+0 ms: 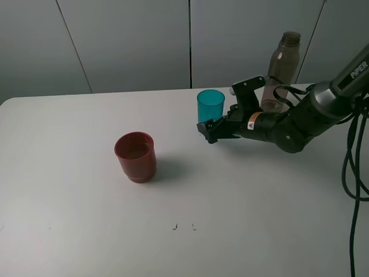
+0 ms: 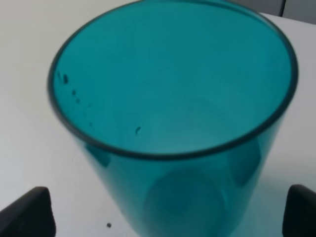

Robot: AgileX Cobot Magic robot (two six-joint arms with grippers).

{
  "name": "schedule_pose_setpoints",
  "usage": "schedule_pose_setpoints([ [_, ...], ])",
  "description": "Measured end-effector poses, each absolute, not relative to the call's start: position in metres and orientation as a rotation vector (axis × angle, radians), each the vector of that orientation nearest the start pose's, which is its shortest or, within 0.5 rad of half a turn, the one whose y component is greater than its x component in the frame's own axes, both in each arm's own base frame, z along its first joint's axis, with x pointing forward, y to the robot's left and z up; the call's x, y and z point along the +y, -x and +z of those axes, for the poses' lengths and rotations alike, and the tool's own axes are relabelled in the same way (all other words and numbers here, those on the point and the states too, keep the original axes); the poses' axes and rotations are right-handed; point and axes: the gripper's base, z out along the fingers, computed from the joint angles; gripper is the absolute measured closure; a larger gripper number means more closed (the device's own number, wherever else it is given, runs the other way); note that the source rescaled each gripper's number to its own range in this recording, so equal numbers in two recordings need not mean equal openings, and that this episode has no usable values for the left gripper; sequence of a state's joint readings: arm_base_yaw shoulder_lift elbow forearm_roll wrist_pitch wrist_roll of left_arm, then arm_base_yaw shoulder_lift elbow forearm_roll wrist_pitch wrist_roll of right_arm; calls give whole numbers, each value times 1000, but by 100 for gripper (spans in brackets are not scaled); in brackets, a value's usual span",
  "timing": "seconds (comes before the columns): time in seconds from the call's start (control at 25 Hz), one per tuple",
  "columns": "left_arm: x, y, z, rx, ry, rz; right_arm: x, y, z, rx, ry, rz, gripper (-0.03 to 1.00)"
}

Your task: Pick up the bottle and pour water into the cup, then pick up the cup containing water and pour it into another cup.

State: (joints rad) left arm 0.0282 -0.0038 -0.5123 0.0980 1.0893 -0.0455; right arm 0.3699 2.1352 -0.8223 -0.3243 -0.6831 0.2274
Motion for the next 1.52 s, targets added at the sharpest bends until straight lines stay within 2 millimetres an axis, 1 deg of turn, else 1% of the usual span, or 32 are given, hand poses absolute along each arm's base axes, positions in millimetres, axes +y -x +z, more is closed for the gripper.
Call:
schedule_pose_setpoints([
  [0.08,8,9,279,2053,83,107,145,-325,74,2097,550,402,-2],
  [0.24,8,9,279,2053,83,107,136,-308,100,2120,564,360,-2],
  [0.36,8,9,279,2053,83,107,129,-300,127,2156,569,298,-2],
  [0.4,8,9,279,2053,83,107,126,-297,139,2164,568,273,-2],
  [0.56,8,9,279,2053,83,107,107,-275,184,2262,550,142,-2],
  [0.68,8,9,279,2053,83,107,92,-252,221,2291,494,79,-2],
  [0.76,8,9,279,2053,83,107,82,-233,246,2289,446,58,-2],
  [0.92,8,9,279,2053,83,107,61,-189,282,2308,367,37,-2],
  [1.04,8,9,279,2053,83,107,50,-156,299,2323,355,70,-2],
  [1.2,8,9,279,2053,83,107,40,-112,312,2334,378,159,-2],
  [1.28,8,9,279,2053,83,107,36,-94,316,2332,391,188,-2],
  [1.4,8,9,279,2053,83,107,26,-68,318,2329,417,176,-2],
  [1.52,8,9,279,2053,83,107,17,-45,316,2312,421,177,-2],
])
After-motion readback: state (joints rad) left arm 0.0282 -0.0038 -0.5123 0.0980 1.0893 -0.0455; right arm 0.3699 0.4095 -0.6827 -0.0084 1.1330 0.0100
